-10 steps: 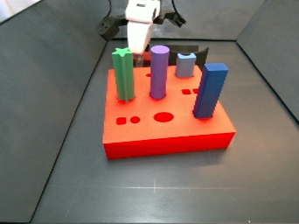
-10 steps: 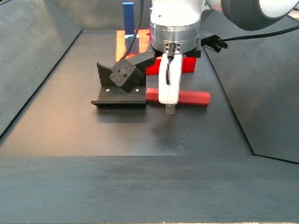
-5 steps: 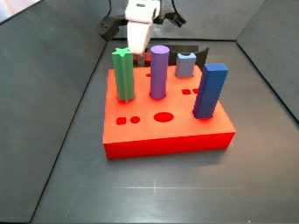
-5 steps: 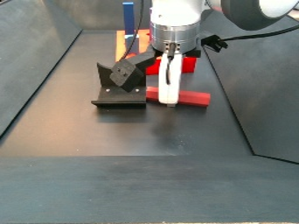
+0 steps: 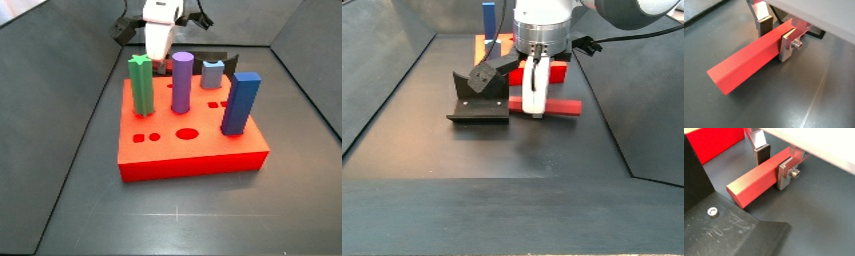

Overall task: Pick up the hexagon object. Move up. Place the hexagon object on the fixture. Regrasp the hexagon object. Move to above the board. Insert the hexagon object.
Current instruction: Pick up the hexagon object, then move up.

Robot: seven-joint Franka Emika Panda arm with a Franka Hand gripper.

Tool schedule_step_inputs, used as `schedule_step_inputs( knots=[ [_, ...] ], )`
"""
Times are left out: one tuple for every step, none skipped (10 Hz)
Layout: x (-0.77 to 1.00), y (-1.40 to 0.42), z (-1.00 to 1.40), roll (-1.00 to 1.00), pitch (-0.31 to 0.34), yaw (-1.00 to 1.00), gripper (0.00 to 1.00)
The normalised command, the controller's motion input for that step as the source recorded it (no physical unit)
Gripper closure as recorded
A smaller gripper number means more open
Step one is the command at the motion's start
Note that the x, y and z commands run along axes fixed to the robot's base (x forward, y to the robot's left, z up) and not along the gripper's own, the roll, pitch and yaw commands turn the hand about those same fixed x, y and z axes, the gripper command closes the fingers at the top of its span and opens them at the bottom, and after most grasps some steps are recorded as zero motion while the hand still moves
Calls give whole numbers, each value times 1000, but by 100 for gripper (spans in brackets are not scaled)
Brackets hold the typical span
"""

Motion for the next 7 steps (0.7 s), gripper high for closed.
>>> schedule_step_inputs(
  knots=[
    [0,0,0,0,0,0,100],
    [0,0,0,0,0,0,100],
    [0,0,833,0,0,0,100],
    [-8,-13,822,-9,3,13,100],
    [-19,-9,767,-5,14,12,100],
    [-55,-8,598,7,41,6,100],
    [-47,0,407,29,43,-2,100]
  ],
)
